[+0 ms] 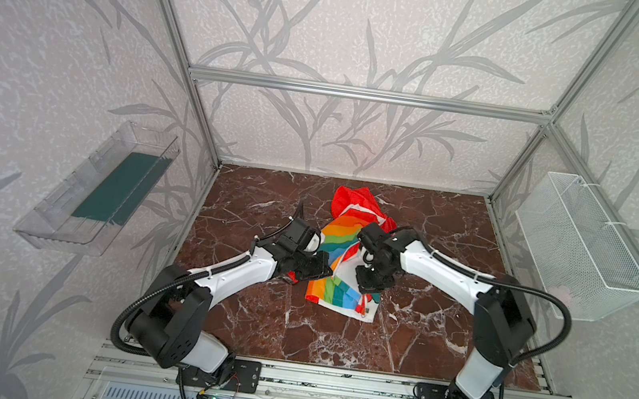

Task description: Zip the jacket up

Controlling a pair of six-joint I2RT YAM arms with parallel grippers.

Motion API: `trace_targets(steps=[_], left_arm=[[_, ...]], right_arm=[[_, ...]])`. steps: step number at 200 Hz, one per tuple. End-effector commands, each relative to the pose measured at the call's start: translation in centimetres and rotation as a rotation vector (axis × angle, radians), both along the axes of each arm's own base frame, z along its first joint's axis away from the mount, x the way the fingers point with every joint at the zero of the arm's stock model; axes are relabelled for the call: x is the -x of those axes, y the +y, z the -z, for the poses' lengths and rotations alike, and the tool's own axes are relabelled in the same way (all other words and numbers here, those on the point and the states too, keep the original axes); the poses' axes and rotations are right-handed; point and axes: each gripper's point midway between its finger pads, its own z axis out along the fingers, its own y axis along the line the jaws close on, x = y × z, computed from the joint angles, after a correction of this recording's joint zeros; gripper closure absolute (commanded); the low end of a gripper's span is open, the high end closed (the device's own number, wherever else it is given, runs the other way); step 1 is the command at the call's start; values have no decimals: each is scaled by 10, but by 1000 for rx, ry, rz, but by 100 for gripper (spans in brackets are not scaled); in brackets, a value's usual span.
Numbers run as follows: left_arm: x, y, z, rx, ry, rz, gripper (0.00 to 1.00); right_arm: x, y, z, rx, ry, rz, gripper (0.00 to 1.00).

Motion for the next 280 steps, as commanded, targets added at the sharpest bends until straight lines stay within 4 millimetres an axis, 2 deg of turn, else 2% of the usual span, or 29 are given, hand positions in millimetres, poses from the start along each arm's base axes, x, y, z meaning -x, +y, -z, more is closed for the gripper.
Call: trace_targets(steps=[1, 24, 39, 48, 69, 84, 109, 127, 155, 168, 182, 199, 228, 280], left_arm=[[15, 24, 8, -75, 14, -42, 100], [21, 35, 15, -118, 20, -38, 100], [22, 41, 18, -134, 36, -32, 100], [23, 46, 20, -137, 54, -39, 100], [21, 57, 23, -124, 73, -64, 100], [21, 64, 22, -126, 76, -79, 100], [20, 72, 22, -132, 78, -88, 100], [21, 73, 24, -135, 84, -84, 100], [21, 72, 26, -129, 94, -85, 100], [21, 72, 26, -127, 94, -87, 100], [21, 72, 27, -128, 97, -87, 100], [22, 73, 28, -134, 98, -84, 100], [24, 74, 31, -141, 103, -78, 100], [26, 73, 30, -131, 97, -65, 100]], right_arm=[[3, 28, 13, -96, 64, 11, 100], [5, 41, 18, -119, 72, -11, 100], [7, 56, 14, -193, 87, -15, 87], [8, 65, 11, -251, 105, -14, 75], [8, 93, -5, -435, 120, -19, 69], [12, 104, -14, -526, 152, -7, 63], [16, 116, -26, -629, 188, -22, 59], [12, 109, -25, -570, 153, -5, 57], [5, 71, -16, -352, 50, 71, 56], [7, 57, -12, -288, 41, 99, 56], [12, 51, -10, -268, 49, 119, 56], [22, 53, -12, -285, 66, 136, 55], [41, 71, -12, -378, 130, 188, 53], [56, 99, 1, -418, 170, 203, 53]])
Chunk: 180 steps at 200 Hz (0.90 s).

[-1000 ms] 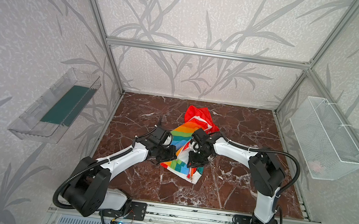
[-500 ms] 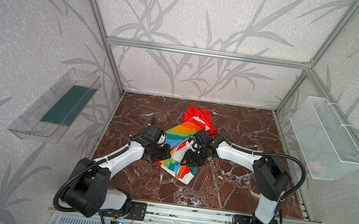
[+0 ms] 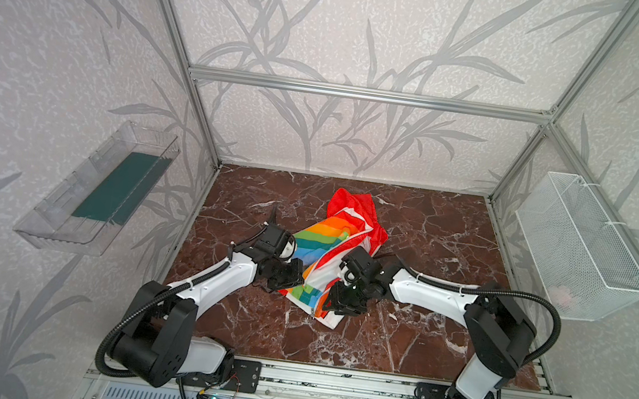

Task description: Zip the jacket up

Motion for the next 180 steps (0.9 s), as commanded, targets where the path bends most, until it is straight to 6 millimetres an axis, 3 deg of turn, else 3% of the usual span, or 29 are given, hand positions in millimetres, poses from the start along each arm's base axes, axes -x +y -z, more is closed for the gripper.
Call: trace_targets(steps=[1, 68, 89, 111, 123, 129, 151, 180], left_arm=[[10, 4, 4, -10, 18, 18, 100], [9, 0, 3, 14, 10, 24, 100], [10, 1, 2, 14, 3, 19, 100], [10, 1, -1, 19, -4, 15, 100], [9, 1, -3, 21, -8, 12, 100], [8, 0, -5, 22, -12, 12, 100], [3, -4, -18, 52, -40, 15, 100], [-14, -21, -58, 166, -143, 29, 100]], right_arm=[[0, 19, 1, -53, 24, 30, 53], [-5, 25, 27, -10, 50, 71, 53], [-7, 27, 33, -7, 51, 76, 57], [-12, 30, 34, -22, 44, 74, 80], [-15, 28, 35, -24, 35, 76, 100], [-17, 26, 35, -33, 30, 79, 100], [-27, 23, 22, -136, -60, 20, 100], [-34, 13, -22, -219, -334, -119, 100]])
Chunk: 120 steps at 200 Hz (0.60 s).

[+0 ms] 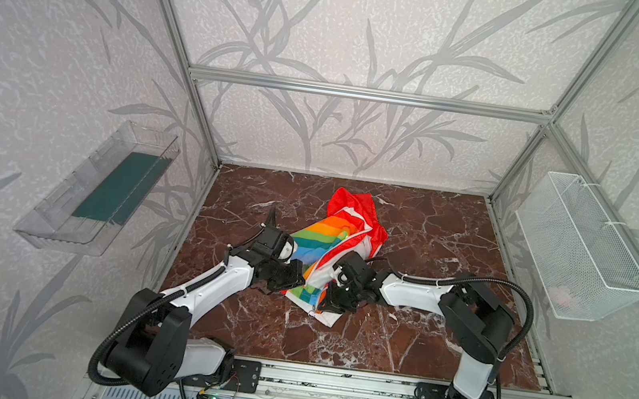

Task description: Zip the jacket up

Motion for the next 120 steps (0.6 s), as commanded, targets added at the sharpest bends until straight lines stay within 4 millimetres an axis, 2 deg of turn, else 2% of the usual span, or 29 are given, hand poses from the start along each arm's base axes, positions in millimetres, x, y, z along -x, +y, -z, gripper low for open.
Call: trace_targets(steps=[1, 21, 38, 57, 91, 107, 108, 120], left_arm=[[-18, -15, -44, 110, -109, 11, 100], [-31, -29, -76, 198, -191, 34, 100], [-42, -34, -96, 230, -232, 26, 100], [-52, -42, -118, 278, -273, 34, 100], [-66, -51, -153, 343, -340, 41, 100], [-68, -56, -167, 367, -372, 60, 100], [-68, -56, -168, 368, -374, 62, 100], [-66, -60, -176, 386, -406, 87, 100]], right_arm=[[-15, 1, -57, -129, -294, -117, 100], [-22, -5, -90, -185, -423, -109, 100], [-23, -7, -110, -249, -397, -117, 100], [-18, -10, -126, -292, -380, -142, 100], [-14, -31, -150, -305, -445, -145, 100], [-17, -47, -162, -300, -605, -135, 100], [-19, -46, -168, -309, -633, -131, 100], [-24, -59, -183, -326, -835, -111, 100]])
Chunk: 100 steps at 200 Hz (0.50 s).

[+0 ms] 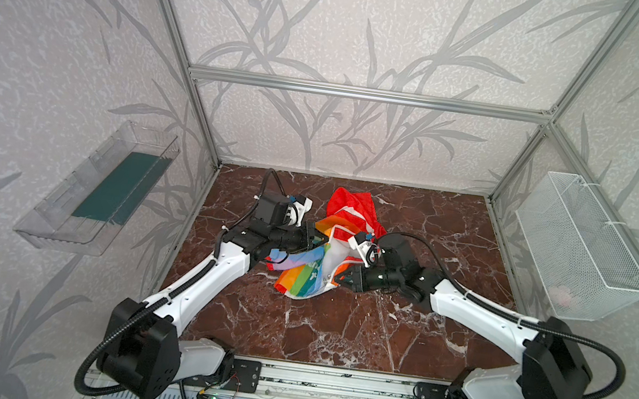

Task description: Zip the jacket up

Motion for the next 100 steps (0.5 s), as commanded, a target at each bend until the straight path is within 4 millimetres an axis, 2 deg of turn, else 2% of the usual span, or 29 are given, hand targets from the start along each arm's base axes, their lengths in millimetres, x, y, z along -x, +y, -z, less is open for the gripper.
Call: trace_targets(steps=[1, 19, 38, 49, 55, 61, 79, 100], left_arm=[[-1, -12, -31, 64, -89, 50, 100], [9, -18, -43, 89, -177, 88, 100], [19, -22, -53, 117, -298, 100, 100], [26, -24, -57, 129, -361, 120, 100], [30, -27, -60, 143, -392, 144, 100], [35, -30, -62, 158, -427, 167, 100], [41, -34, -64, 168, -512, 177, 100], [54, -38, -68, 158, -673, 198, 100]], right_arm=[[-6, -20, -38, -70, -346, 31, 100], [-1, -40, -66, -215, -735, 84, 100], [-11, -73, -82, -243, -960, 262, 100], [-12, -77, -87, -213, -1002, 244, 100], [-12, -77, -81, -170, -983, 214, 100], [-10, -77, -86, -163, -1003, 197, 100], [-7, -82, -95, -175, -1069, 195, 100], [-8, -92, -108, -227, -1066, 221, 100]])
